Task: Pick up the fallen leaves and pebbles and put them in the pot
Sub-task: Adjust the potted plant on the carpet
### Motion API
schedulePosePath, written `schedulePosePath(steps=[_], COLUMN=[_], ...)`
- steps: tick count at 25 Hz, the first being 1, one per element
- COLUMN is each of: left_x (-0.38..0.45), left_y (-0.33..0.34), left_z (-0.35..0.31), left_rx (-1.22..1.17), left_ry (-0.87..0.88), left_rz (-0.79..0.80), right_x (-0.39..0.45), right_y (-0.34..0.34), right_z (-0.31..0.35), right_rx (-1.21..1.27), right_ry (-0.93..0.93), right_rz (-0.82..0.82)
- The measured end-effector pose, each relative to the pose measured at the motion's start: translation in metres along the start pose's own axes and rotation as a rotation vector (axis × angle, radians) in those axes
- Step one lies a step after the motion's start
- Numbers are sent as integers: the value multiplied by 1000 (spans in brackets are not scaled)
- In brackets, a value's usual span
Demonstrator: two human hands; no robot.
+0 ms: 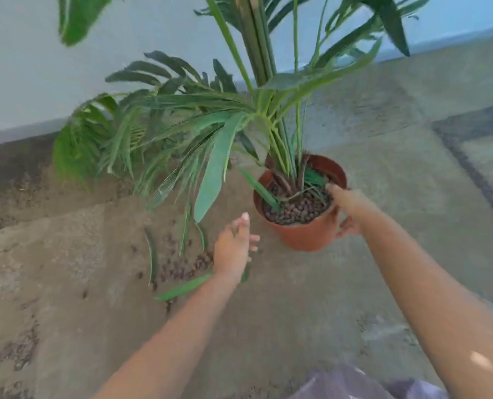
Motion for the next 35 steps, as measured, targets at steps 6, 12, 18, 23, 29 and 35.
schedulePosePath(steps=[6,12,18,23,29,35], left_x=[76,118,116,104,105,141], left_y=[55,64,59,55,39,-1], left_z=[-2,-13,-25,-10,-24,-83], left_rx=[-37,119,377,342,297,290], left_ry=[-206,139,52,59,73,183], left_rz=[201,34,393,331,218,-23], right_x=[36,77,85,84,73,77], right_y=[3,-15,-14,-6,-2,23], right_z=[-4,-2,20,14,39,100], right_rx=[-96,1,-301,-304,-211,-75], right_ry=[-59,-125,-163,-382,-610,-771], right_rz=[71,27,97,1,-31,-108])
Point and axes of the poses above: each hand's wrist, its own x-axis towards the middle knuckle, its own y-axis out of the palm, z = x × y, the point moved 4 cm from there along x, towards the middle knuckle, and after that the axes turned 1 degree about z, right-handed, at the moved point
